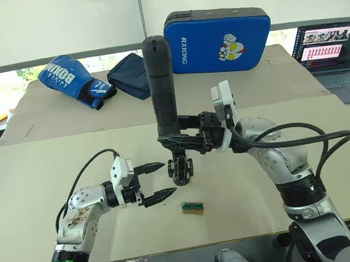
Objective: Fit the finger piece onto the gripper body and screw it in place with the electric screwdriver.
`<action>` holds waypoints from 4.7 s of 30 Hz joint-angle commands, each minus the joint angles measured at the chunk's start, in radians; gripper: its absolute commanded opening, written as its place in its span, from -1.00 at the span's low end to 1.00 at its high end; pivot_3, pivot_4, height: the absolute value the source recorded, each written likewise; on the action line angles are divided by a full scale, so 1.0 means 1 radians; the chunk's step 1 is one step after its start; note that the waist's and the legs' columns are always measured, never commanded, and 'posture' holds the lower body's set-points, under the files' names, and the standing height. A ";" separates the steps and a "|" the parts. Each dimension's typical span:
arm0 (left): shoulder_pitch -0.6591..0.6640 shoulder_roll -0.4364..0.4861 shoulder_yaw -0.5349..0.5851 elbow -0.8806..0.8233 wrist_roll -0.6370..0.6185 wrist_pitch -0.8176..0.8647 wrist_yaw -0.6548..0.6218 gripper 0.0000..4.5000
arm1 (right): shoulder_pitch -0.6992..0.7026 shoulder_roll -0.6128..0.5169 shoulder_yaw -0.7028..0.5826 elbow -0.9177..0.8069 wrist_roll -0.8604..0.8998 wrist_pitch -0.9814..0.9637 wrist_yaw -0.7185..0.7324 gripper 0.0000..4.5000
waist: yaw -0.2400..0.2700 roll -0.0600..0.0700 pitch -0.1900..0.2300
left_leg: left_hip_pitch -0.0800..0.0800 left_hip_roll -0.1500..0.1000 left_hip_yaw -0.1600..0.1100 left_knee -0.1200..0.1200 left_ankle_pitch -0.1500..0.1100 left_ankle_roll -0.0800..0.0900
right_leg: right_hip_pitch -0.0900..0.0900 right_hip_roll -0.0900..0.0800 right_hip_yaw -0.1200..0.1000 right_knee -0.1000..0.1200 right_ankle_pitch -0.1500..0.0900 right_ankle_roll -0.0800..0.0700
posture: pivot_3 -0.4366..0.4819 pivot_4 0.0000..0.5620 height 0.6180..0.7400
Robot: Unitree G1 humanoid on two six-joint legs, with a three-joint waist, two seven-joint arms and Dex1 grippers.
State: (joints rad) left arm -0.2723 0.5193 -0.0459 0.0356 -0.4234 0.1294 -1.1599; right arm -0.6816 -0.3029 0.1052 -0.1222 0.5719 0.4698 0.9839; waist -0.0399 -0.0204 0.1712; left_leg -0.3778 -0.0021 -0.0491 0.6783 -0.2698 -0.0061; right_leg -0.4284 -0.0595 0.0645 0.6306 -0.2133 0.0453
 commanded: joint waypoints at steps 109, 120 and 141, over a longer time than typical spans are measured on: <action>-0.200 -0.184 -0.121 0.488 0.243 -0.261 0.031 0.02 | -0.025 -0.015 0.033 -0.110 0.014 0.022 -0.047 -0.15 | 0.001 -0.001 -0.009 | 0.006 0.000 0.000 0.000 0.000 0.000 | 0.007 0.001 0.000 0.000 0.000 0.000 | -0.05 -0.47 1.00; -0.191 -0.184 -0.122 0.480 0.243 -0.254 0.037 0.02 | 0.012 -0.028 0.024 -0.084 -0.004 0.005 -0.033 -0.15 | 0.001 -0.001 -0.009 | 0.006 0.000 0.000 0.000 0.000 0.000 | 0.007 0.000 0.000 0.000 0.000 0.000 | -0.05 -0.47 1.00; -0.170 -0.177 -0.084 0.435 0.186 -0.192 0.023 0.96 | -0.031 -0.046 -0.151 -0.290 0.229 -0.010 -0.053 -0.15 | 0.000 -0.001 -0.009 | 0.006 0.000 -0.001 0.000 0.000 0.000 | 0.006 0.000 0.000 0.000 0.000 0.000 | -0.05 -0.47 1.00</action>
State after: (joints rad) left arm -0.4659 0.3303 -0.1394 0.4804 -0.2238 -0.0857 -1.1272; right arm -0.6906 -0.3392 0.0060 -0.3552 0.7537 0.4570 0.9473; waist -0.0399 -0.0212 0.1622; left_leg -0.3721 -0.0022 -0.0498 0.6781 -0.2698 -0.0061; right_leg -0.4224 -0.0591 0.0643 0.6304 -0.2134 0.0457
